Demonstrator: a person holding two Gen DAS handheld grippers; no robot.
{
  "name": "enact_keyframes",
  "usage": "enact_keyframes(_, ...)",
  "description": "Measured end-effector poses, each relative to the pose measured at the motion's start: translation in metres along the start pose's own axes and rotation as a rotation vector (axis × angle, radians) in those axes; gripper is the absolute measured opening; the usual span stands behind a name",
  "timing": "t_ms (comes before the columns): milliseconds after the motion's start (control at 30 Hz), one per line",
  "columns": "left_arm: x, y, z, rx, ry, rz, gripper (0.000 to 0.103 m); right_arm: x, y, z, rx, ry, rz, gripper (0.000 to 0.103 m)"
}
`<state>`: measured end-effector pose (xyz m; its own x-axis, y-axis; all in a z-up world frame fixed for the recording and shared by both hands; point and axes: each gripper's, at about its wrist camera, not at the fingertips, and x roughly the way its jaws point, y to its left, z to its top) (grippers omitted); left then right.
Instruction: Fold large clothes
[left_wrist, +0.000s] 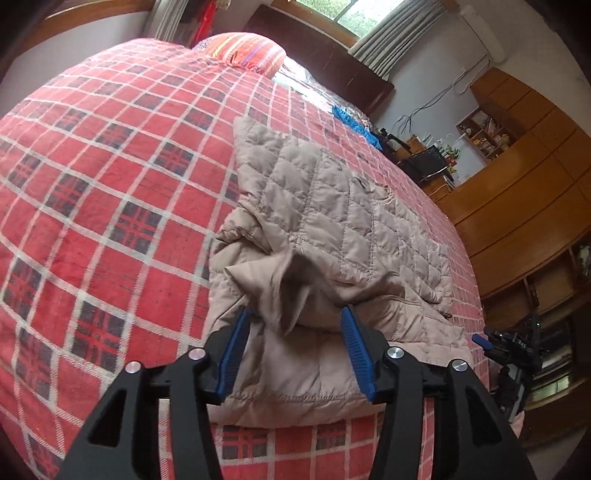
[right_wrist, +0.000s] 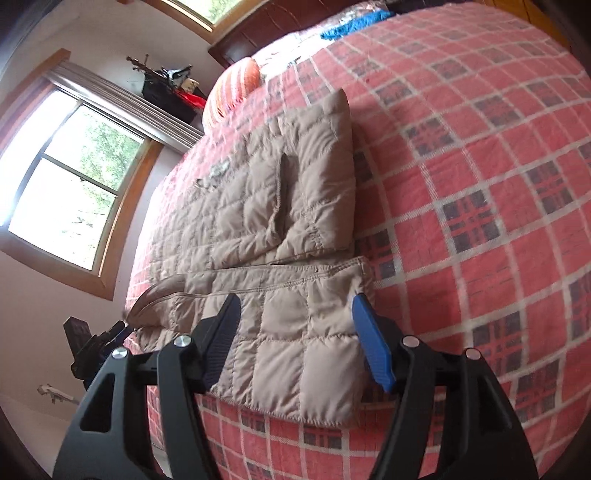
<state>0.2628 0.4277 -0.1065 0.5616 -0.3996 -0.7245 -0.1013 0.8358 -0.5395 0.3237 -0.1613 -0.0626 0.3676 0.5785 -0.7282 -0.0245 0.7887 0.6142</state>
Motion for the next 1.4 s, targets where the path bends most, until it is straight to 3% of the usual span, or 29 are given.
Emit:
enact_keyframes(67, -0.014, 0.003, -0.003, 0.025, -0.040, 0.023, 0.061, -0.008, -0.001, -0.006, -0.012, -0.004, 0.011, 0.063)
enact_keyframes(167, -0.020, 0.010, -0.007, 0.076, -0.091, 0.126, 0.064, -0.001, -0.005, -0.010, -0.021, 0.020, -0.035, 0.064)
enact_keyframes(233, -0.008, 0.017, -0.008, 0.087, -0.070, 0.172, 0.064, 0.011, -0.010, -0.009, -0.006, 0.050, -0.061, 0.064)
enact_keyframes(367, 0.016, 0.020, -0.013, 0.082, -0.021, 0.165, 0.064, 0.034, -0.017, -0.009, 0.000, 0.095, -0.067, 0.063)
enact_keyframes(400, 0.020, 0.018, -0.013, 0.088, -0.020, 0.158, 0.065, 0.038, -0.015, -0.011, -0.007, 0.100, -0.066, 0.060)
enact_keyframes(467, 0.028, 0.010, -0.014, 0.113, -0.012, 0.147, 0.067, 0.045, -0.009, -0.014, -0.032, 0.113, -0.076, 0.041)
enact_keyframes(533, 0.036, 0.001, -0.013, 0.138, -0.006, 0.178, 0.067, 0.047, 0.000, -0.016, -0.069, 0.104, -0.131, 0.031)
enact_keyframes(567, 0.039, -0.002, -0.014, 0.147, -0.005, 0.188, 0.066, 0.046, 0.003, -0.017, -0.083, 0.097, -0.148, 0.021)
enact_keyframes(600, 0.043, -0.007, -0.015, 0.160, -0.004, 0.197, 0.057, 0.044, 0.005, -0.019, -0.091, 0.089, -0.153, 0.017)
enact_keyframes(700, 0.043, -0.012, -0.019, 0.178, -0.011, 0.232, 0.009, 0.029, 0.011, -0.024, -0.115, 0.054, -0.143, 0.011)
enact_keyframes(900, -0.004, -0.010, -0.037, 0.153, -0.123, 0.122, 0.006, -0.005, 0.028, -0.041, -0.178, -0.019, -0.108, 0.010)
enact_keyframes(1100, -0.048, -0.033, -0.044, 0.232, -0.271, 0.101, 0.006, -0.029, 0.047, -0.035, -0.217, -0.102, -0.061, 0.010)
enact_keyframes(1267, -0.061, -0.056, -0.007, 0.259, -0.391, 0.099, 0.006, -0.043, 0.066, 0.004, -0.223, -0.168, -0.045, 0.010)
enact_keyframes(1400, -0.053, -0.071, 0.039, 0.253, -0.442, 0.111, 0.006, -0.041, 0.079, 0.049, -0.220, -0.193, -0.061, 0.010)
